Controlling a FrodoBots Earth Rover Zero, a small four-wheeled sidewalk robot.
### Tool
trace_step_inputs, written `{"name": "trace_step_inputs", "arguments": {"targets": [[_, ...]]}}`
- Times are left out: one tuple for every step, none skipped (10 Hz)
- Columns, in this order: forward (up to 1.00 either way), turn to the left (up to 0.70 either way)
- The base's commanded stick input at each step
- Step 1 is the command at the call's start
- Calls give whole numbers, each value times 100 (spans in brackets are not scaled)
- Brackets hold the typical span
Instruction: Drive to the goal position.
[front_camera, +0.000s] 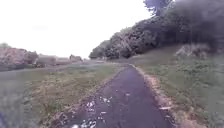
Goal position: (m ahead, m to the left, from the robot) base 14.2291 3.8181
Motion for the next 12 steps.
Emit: {"name": "trace_step_inputs", "arguments": {"targets": [[60,-15],[60,-15],[60,-15],[60,-15],[60,-15],[60,-15],[60,-15],[60,-15],[60,-15],[60,-15],[60,-15],[60,-15]]}}
